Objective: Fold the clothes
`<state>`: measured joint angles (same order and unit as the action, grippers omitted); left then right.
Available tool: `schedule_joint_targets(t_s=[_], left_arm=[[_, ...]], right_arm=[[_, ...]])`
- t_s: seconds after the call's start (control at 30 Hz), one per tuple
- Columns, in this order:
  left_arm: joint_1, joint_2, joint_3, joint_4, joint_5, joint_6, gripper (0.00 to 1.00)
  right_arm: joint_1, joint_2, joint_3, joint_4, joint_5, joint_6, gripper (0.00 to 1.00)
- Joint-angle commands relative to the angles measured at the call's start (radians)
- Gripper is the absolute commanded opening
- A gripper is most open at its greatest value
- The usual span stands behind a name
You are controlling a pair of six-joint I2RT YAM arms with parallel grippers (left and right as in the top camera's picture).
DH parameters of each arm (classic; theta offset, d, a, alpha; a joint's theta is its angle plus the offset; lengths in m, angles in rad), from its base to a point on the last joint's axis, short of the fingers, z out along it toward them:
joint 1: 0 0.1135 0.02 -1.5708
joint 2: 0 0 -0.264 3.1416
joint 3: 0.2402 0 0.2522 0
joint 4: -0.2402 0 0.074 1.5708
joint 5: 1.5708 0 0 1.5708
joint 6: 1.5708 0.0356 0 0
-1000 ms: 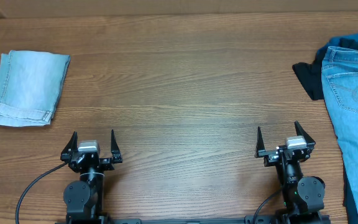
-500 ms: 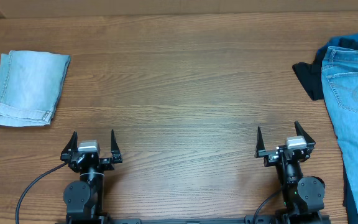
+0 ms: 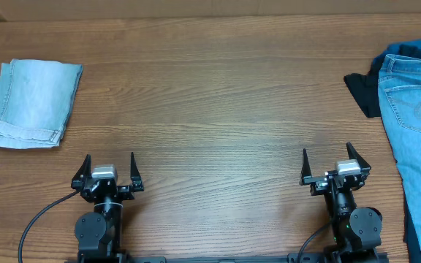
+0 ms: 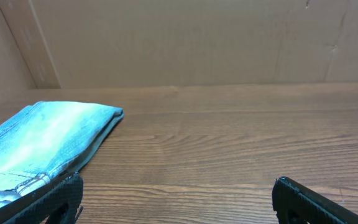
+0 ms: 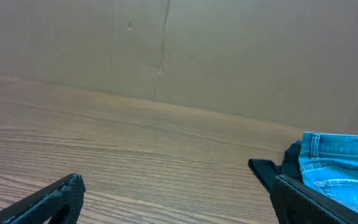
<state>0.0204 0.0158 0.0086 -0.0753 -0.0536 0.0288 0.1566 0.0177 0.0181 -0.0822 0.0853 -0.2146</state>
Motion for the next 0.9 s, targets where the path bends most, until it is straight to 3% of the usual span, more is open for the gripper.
schedule_joint_targets(t_s=[0.0,0.6,0.7,0.77,0.87], left_arm=[[0.005,-0.011,-0.004,0.004,-0.001,-0.01,1.0],[0.005,-0.011,-0.004,0.004,-0.001,-0.01,1.0],[0.005,-0.011,-0.004,0.004,-0.001,-0.01,1.0],[0.005,-0.011,-0.004,0.004,-0.001,-0.01,1.0],[0.005,-0.011,-0.004,0.004,-0.001,-0.01,1.0]], right_arm=[[-0.006,0.002,-0.01,0.006,0.003,-0.002,1.0],[-0.006,0.002,-0.01,0.053,0.018,-0.001,1.0],[-0.006,0.002,-0.001,0.206,0.006,0.105,1.0],[-0.006,0.003,0.056,0.276,0.066,0.249,1.0],[-0.006,0.041,0.189,0.27,0.169,0.323,1.0]])
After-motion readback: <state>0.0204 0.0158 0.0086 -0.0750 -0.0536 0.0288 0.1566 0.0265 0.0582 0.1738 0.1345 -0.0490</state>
